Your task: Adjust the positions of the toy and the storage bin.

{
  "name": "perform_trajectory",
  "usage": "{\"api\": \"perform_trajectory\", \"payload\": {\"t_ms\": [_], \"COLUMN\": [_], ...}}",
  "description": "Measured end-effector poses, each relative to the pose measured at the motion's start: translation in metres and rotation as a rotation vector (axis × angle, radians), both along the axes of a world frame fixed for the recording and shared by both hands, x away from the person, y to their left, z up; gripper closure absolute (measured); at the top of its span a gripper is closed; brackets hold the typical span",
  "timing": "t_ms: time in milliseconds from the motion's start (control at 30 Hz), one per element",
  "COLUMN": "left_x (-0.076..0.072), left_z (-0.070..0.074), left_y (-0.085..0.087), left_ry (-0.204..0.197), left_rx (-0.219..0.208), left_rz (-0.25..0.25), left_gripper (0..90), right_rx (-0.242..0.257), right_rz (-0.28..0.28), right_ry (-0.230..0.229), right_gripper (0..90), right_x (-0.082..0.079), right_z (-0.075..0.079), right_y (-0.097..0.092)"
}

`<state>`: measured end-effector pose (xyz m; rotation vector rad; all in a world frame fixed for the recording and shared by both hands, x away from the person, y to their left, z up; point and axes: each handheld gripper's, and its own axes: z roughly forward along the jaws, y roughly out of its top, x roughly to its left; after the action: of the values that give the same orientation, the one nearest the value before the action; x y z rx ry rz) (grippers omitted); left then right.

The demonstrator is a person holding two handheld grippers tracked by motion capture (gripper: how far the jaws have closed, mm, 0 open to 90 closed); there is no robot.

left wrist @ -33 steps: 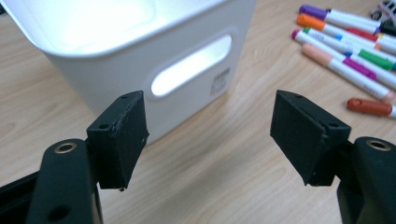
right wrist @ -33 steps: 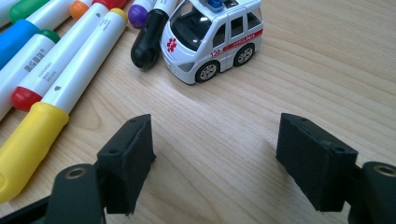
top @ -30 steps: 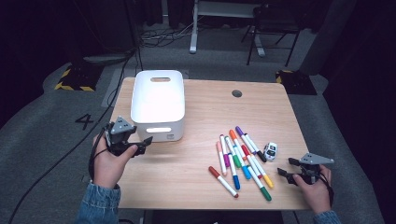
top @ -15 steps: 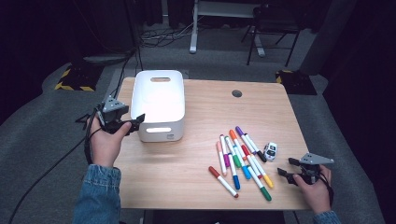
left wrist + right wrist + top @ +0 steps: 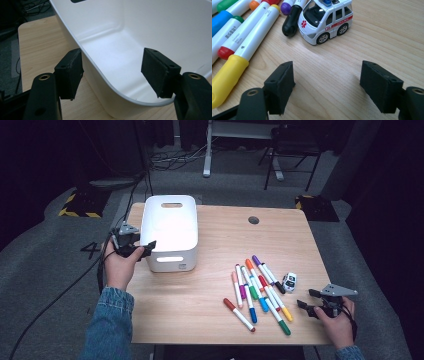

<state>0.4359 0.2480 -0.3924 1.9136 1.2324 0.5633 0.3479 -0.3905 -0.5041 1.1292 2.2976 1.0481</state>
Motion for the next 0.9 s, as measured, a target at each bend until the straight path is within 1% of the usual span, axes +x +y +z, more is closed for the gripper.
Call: {"api": "perform_trajectory", "payload": {"t_ms": [33, 67, 100, 200, 233, 267, 300, 367, 500, 533, 600, 633, 700, 767, 900], "left_x": [0.000, -0.002, -0.003, -0.009, -0.016, -0.016, -0.018, -0.025, -0.039, -0.044, -0.052, -0.055, -0.065, -0.075, -0.095], "left_z": [0.000, 0.001, 0.001, 0.004, 0.004, 0.004, 0.003, 0.000, -0.004, -0.005, -0.005, -0.004, -0.005, -0.005, -0.005], "left_y": [0.000, -0.001, -0.002, -0.004, -0.008, -0.008, -0.009, -0.011, -0.014, -0.015, -0.018, -0.019, -0.022, -0.024, -0.029], "left_ry": [0.004, 0.005, -0.004, 0.007, 0.007, 0.007, 0.002, -0.015, -0.030, -0.036, -0.033, -0.033, -0.032, -0.038, -0.036], "left_rx": [-0.001, 0.007, 0.019, 0.042, 0.044, 0.044, 0.037, -0.004, -0.044, -0.048, -0.051, -0.041, -0.047, -0.043, -0.033], "left_rz": [0.004, 0.007, 0.010, -0.012, -0.026, -0.026, -0.033, -0.044, -0.061, -0.067, -0.078, -0.085, -0.095, -0.108, -0.134], "left_gripper": [31.1, 32.0, 33.3, 37.8, 37.8, 37.3, 37.3, 37.3, 37.7, 37.6, 37.6, 37.6, 37.6, 37.6, 37.6], "right_rx": [0.001, 0.000, 0.000, -0.001, 0.001, 0.001, -0.001, -0.002, -0.002, -0.003, -0.004, -0.004, -0.005, -0.002, -0.005], "right_rz": [-0.001, 0.000, 0.000, 0.003, 0.000, 0.000, 0.001, 0.000, 0.002, 0.002, 0.001, 0.003, 0.004, 0.001, 0.004], "right_ry": [0.001, 0.000, 0.000, 0.000, 0.000, 0.000, -0.001, -0.003, -0.003, -0.003, -0.003, -0.003, -0.003, -0.003, -0.003], "right_gripper": [27.3, 27.4, 27.4, 27.4, 27.4, 27.4, 27.4, 27.4, 27.4, 27.4, 27.4, 27.4, 27.4, 27.4, 27.4], "right_x": [0.000, 0.000, 0.000, 0.000, 0.000, 0.000, 0.000, 0.000, 0.000, 0.000, 0.000, 0.000, 0.000, 0.000, 0.000], "right_z": [0.000, 0.000, 0.000, 0.000, 0.000, 0.000, 0.000, 0.000, 0.000, 0.000, 0.000, 0.000, 0.000, 0.000, 0.000], "right_y": [0.000, 0.000, 0.000, 0.000, 0.000, 0.000, 0.000, 0.000, 0.000, 0.000, 0.000, 0.000, 0.000, 0.000, 0.000]}}
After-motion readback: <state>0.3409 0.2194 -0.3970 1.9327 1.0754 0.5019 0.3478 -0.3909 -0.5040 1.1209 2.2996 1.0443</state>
